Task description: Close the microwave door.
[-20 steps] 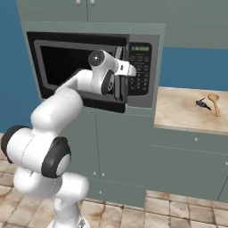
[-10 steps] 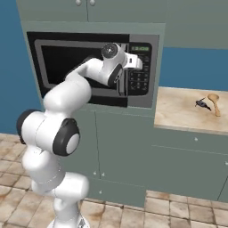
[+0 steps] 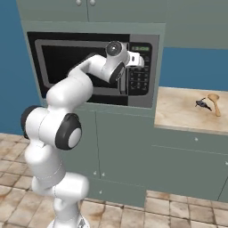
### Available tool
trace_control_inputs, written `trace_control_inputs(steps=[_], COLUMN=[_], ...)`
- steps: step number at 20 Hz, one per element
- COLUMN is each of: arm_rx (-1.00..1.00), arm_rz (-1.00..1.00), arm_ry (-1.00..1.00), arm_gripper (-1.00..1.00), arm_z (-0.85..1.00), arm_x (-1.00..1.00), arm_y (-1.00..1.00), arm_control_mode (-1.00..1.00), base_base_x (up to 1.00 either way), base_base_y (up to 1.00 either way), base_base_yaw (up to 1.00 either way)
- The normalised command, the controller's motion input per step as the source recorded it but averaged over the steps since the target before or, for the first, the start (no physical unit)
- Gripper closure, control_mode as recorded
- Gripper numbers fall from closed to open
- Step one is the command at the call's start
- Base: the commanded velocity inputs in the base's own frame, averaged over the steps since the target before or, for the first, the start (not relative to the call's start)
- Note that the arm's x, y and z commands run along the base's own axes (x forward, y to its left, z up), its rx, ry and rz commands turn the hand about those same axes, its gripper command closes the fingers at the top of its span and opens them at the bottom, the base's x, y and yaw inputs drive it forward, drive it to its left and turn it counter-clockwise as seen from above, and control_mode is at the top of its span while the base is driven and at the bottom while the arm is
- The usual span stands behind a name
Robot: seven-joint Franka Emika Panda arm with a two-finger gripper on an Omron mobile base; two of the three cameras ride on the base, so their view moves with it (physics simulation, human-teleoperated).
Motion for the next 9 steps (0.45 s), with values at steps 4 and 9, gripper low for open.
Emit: trace_control_inputs(steps=[4,9], arm_rx=[0.00,0.00], arm_rz=[0.00,0.00], arm_ry=[0.00,0.01], arm_gripper=[-1.00,-1.00], arm_z=[0.00,0.00], arm_x=[0.24,0.09], arm_y=[-0.02,-0.01], arm_control_mode=[-1.00,-1.00], base_base_x=[0.00,0.00], base_base_y=[0.00,0.00], base_base_yaw=[0.00,0.00])
